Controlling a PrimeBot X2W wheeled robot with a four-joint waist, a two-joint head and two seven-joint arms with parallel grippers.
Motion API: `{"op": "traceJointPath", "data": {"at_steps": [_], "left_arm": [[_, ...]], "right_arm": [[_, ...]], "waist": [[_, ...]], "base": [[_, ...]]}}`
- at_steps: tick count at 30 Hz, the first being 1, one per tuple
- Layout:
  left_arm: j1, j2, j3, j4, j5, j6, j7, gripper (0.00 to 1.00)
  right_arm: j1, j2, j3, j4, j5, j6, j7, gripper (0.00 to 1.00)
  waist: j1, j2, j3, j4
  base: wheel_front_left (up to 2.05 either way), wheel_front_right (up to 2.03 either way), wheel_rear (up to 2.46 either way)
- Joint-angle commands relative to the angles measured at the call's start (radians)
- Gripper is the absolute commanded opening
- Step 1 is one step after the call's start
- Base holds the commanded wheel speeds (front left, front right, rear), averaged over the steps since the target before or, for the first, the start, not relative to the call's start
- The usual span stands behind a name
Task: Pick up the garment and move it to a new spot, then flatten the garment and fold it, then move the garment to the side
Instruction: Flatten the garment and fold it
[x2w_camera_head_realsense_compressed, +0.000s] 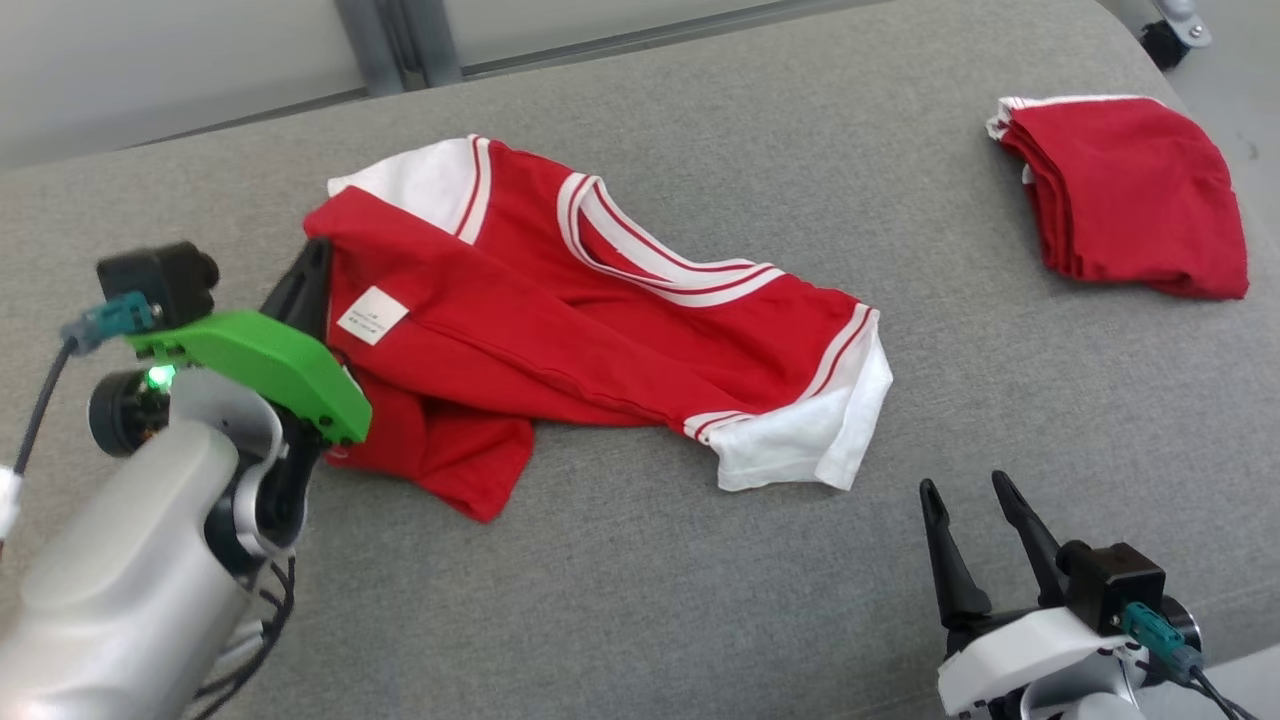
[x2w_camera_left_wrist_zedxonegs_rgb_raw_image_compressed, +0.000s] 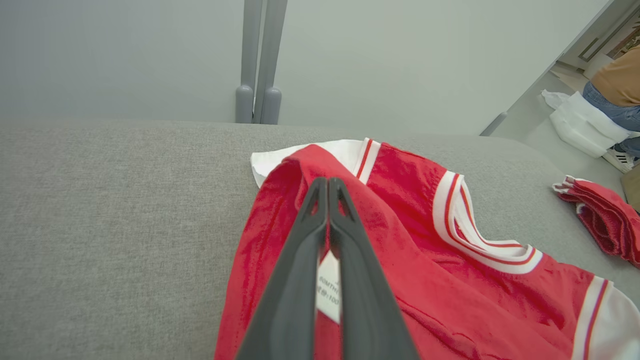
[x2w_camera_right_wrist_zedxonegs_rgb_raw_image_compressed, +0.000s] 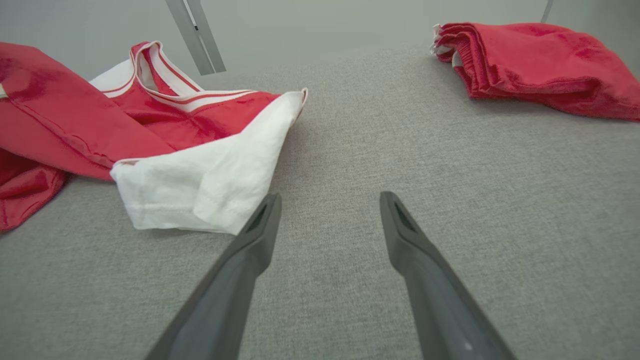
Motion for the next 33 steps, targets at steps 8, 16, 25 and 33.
{"op": "traceJointPath", "data": {"at_steps": [8, 16, 25, 33], "left_arm": [[0.377, 0.162, 0.05, -0.485, -0.049, 0.178, -0.103, 0.0], [0.711, 0.12, 0.12, -0.664, -0.173, 0.232, -0.136, 0.0], [0.818, 0.03, 0.139, -0.44, -0.222, 0.154, -0.141, 0.5], [0.86, -0.097, 0.38, -0.403, 0.15, 0.058, -0.139, 1.0]], "right_arm": [[0.066, -0.002, -0.044, -0.005, -0.036, -0.001, 0.0, 1.0], [0.046, -0.003, -0.022, 0.001, -0.047, -0.001, 0.0, 1.0], [0.068, -0.002, -0.022, 0.009, -0.046, -0.001, 0.0, 1.0], [0.089, -0.006, -0.046, -0.037, -0.064, -0.001, 0.0, 1.0]], "waist": [[-0.0001, 0.0, -0.094, 0.196], [-0.0001, 0.0, -0.086, 0.253], [-0.0001, 0.0, -0.112, 0.213], [-0.0001, 0.0, -0.151, 0.165]], "base": [[0.0, 0.0, 0.0], [0.0, 0.0, 0.0], [0.0, 0.0, 0.0], [0.0, 0.0, 0.0]]}}
